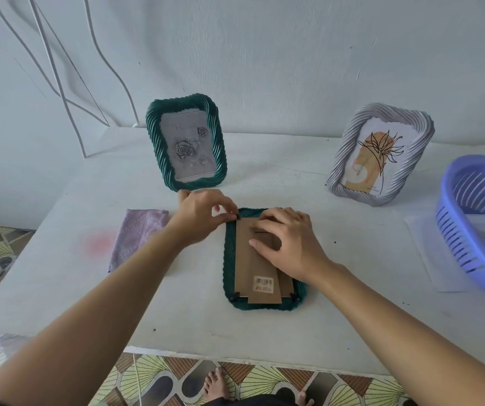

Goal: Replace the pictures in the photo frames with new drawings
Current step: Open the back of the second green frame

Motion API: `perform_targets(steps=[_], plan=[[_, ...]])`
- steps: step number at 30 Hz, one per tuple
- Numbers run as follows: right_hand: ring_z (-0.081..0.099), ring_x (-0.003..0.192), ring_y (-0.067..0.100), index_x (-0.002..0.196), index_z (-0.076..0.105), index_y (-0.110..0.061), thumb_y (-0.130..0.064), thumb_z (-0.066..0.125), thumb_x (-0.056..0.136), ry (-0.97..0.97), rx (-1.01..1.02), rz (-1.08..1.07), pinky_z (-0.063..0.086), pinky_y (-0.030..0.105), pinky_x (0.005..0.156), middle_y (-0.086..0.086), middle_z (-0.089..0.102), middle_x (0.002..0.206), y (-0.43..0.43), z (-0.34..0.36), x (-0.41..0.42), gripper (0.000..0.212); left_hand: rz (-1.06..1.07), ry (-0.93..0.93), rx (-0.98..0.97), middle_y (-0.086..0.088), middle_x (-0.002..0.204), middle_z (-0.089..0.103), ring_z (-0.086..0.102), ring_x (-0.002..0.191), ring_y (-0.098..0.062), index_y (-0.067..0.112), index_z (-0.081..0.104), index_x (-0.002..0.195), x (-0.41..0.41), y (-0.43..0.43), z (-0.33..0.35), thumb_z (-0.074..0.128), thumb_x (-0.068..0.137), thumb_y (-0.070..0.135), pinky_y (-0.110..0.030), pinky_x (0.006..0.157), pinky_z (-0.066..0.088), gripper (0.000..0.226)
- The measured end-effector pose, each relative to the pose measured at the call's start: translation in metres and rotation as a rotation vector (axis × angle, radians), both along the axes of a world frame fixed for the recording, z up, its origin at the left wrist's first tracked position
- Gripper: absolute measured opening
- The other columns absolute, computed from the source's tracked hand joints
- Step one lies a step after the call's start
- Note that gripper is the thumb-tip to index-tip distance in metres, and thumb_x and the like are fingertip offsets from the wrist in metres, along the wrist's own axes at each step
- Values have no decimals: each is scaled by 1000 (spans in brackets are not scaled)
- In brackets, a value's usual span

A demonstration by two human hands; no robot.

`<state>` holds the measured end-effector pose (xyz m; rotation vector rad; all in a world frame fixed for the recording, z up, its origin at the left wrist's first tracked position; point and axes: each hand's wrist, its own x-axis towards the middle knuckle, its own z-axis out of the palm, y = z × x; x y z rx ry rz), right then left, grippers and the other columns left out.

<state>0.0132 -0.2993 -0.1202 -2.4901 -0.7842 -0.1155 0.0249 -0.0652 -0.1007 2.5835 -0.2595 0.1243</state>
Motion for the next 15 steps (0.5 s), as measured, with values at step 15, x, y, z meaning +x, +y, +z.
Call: perform_targets(steps=[15], plan=[[52, 110, 11, 115, 70, -28, -55, 52, 91, -12, 34, -31, 32, 36, 103, -15, 57, 118, 1, -4, -6, 41, -11, 66, 36, 20, 79, 60, 49, 79, 8, 40, 60, 91, 5, 1, -13, 56, 96, 49, -39, 83, 30, 11]])
